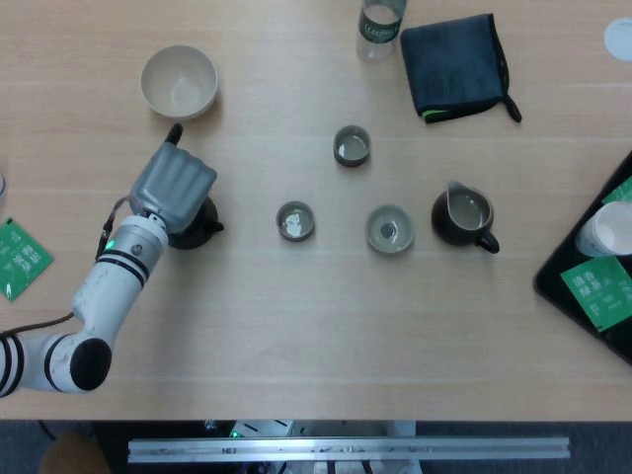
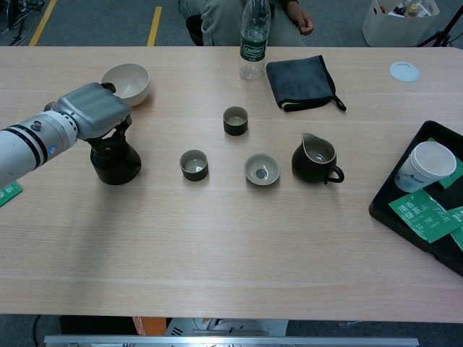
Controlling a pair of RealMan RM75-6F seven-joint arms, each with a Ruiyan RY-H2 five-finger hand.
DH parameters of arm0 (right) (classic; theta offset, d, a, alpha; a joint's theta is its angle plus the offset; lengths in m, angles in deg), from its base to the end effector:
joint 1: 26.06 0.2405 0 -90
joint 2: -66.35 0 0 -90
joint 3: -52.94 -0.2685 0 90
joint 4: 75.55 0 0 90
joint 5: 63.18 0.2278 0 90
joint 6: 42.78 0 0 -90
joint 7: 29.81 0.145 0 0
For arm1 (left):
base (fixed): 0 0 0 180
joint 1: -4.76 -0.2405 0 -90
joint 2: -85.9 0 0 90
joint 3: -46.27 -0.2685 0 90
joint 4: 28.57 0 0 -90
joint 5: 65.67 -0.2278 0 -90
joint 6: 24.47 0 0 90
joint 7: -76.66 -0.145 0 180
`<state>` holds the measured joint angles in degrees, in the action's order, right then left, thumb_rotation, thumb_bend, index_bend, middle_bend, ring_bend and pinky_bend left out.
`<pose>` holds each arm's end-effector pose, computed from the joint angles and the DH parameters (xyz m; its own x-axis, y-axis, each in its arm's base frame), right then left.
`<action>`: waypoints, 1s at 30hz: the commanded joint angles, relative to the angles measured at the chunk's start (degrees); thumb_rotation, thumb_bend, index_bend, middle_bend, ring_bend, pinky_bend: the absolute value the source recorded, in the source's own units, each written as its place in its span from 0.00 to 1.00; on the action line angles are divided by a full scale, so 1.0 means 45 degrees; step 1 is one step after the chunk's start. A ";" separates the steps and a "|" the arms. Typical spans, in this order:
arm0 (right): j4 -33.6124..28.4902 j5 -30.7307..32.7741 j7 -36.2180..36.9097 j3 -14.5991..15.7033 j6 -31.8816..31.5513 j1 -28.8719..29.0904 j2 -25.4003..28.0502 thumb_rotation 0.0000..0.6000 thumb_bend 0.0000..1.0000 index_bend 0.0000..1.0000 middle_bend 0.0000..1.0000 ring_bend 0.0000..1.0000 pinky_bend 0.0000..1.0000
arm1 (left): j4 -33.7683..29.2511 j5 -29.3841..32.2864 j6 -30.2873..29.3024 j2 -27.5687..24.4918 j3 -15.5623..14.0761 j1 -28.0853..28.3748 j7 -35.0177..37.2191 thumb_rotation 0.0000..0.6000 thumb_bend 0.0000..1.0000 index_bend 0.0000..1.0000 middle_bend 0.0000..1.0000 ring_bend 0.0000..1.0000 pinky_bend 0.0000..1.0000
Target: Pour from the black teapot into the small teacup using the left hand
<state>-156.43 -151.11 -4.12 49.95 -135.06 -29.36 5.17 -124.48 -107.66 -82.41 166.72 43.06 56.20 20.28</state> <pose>-0.3805 -0.1343 0.2049 0.2165 0.0890 0.9722 -0.9756 0.0567 0.2121 -0.1828 0.3329 -0.0198 0.8815 0.2456 0.4033 0.4722 -0.4634 -0.7499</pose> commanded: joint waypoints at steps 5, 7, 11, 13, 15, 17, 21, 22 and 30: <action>0.0037 0.0024 0.0061 -0.0021 -0.0008 -0.0010 -0.0012 1.00 0.00 0.36 0.39 0.23 0.23 | -0.0032 0.0161 0.0073 0.0022 -0.0033 0.0098 0.0039 0.86 0.20 0.69 0.80 0.57 0.11; 0.0044 0.0027 0.0074 -0.0032 -0.0023 -0.0013 -0.0014 1.00 0.00 0.36 0.39 0.23 0.23 | 0.0011 0.0203 0.0095 0.0024 -0.0037 0.0118 0.0071 0.85 0.21 0.72 0.82 0.59 0.11; 0.0061 0.0038 0.0084 -0.0051 -0.0036 -0.0016 -0.0036 1.00 0.00 0.36 0.39 0.23 0.23 | 0.0022 0.0228 0.0108 -0.0006 -0.0096 0.0155 0.0094 0.84 0.21 0.78 0.87 0.64 0.11; 0.0067 0.0037 0.0074 -0.0054 -0.0022 -0.0006 -0.0049 1.00 0.00 0.36 0.39 0.23 0.23 | -0.0001 0.0272 0.0112 -0.0026 -0.0118 0.0169 0.0099 0.83 0.21 0.80 0.90 0.66 0.11; 0.0055 0.0017 0.0069 -0.0055 -0.0018 0.0006 -0.0054 1.00 0.00 0.36 0.39 0.23 0.23 | -0.0020 0.0298 0.0121 -0.0056 -0.0145 0.0182 0.0119 0.82 0.21 0.82 0.92 0.68 0.11; 0.0040 0.0009 0.0045 -0.0068 -0.0007 0.0027 -0.0062 1.00 0.00 0.36 0.39 0.23 0.23 | 0.0005 0.0250 0.0121 -0.0083 -0.0166 0.0184 0.0176 0.78 0.21 0.84 0.94 0.69 0.11; -0.0009 -0.0018 -0.0010 -0.0079 -0.0012 0.0049 -0.0048 1.00 0.00 0.36 0.39 0.23 0.23 | 0.0037 0.0199 0.0104 -0.0168 -0.0193 0.0158 0.0314 0.64 0.21 0.88 0.99 0.73 0.11; -0.0022 -0.0020 -0.0018 -0.0082 -0.0014 0.0052 -0.0044 1.00 0.00 0.36 0.39 0.23 0.23 | 0.0019 0.0198 0.0101 -0.0206 -0.0187 0.0148 0.0366 0.63 0.20 0.89 1.00 0.74 0.11; -0.0110 -0.0029 -0.0102 -0.0094 0.0017 0.0088 -0.0025 1.00 0.00 0.36 0.39 0.23 0.23 | -0.0211 -0.0230 -0.0204 -0.0747 -0.0038 -0.0099 0.1112 0.27 0.20 0.93 1.00 0.78 0.11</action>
<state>-156.93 -151.24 -4.59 49.53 -134.98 -28.96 5.06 -125.29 -108.12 -82.99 163.85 42.71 56.11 24.58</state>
